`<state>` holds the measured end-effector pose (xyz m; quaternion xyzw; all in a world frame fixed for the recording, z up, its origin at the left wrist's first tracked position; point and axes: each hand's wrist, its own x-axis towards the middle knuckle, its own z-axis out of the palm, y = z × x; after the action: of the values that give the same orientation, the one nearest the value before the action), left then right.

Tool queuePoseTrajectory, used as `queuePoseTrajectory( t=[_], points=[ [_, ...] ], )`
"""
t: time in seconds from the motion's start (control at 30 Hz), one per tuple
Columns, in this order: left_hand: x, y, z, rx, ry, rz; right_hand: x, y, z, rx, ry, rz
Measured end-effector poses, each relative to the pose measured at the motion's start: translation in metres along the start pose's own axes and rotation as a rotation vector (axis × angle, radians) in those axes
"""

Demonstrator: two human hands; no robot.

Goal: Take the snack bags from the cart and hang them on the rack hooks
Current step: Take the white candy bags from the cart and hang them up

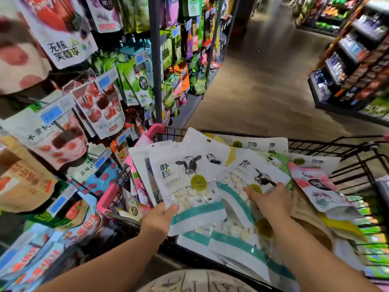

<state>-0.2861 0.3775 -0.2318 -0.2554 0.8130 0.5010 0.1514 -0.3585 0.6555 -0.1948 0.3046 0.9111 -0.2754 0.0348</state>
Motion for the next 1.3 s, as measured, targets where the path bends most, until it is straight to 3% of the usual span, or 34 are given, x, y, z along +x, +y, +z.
queuePoseTrajectory(
  t=[0.07, 0.2, 0.3, 0.37, 0.47, 0.57, 0.73, 0.97, 1.13, 1.3],
  points=[
    [-0.003, 0.001, 0.001, -0.011, 0.002, -0.001, 0.001, -0.001, -0.001, 0.136, -0.010, 0.044],
    [-0.009, 0.006, 0.004, 0.012, 0.051, -0.004, 0.002, 0.000, 0.002, 0.723, 0.007, 0.224],
    [-0.010, 0.007, 0.004, 0.008, 0.061, -0.032, 0.008, 0.003, -0.001, 1.004, -0.225, 0.433],
    [-0.011, 0.009, 0.005, -0.023, 0.070, -0.037, 0.013, 0.000, -0.003, 1.090, -0.331, 0.456],
    [-0.013, 0.014, 0.008, -0.028, 0.081, -0.034, 0.018, -0.007, -0.001, 1.109, -0.341, 0.447],
    [-0.017, 0.021, 0.011, -0.043, 0.086, -0.014, 0.022, -0.016, -0.003, 1.150, -0.316, 0.358],
    [-0.021, 0.028, 0.008, -0.063, 0.149, -0.043, 0.029, -0.028, -0.014, 0.998, -0.284, 0.174],
    [-0.036, 0.043, -0.021, 0.007, 0.347, 0.199, 0.036, -0.062, -0.033, 0.852, -0.239, -0.200],
    [-0.053, 0.057, -0.058, -0.033, 0.555, 0.320, 0.020, -0.104, -0.034, 0.794, -0.326, -0.435],
    [-0.071, 0.057, -0.101, -0.229, 0.702, 0.364, -0.014, -0.152, -0.034, 0.812, -0.450, -0.600]
  ],
)
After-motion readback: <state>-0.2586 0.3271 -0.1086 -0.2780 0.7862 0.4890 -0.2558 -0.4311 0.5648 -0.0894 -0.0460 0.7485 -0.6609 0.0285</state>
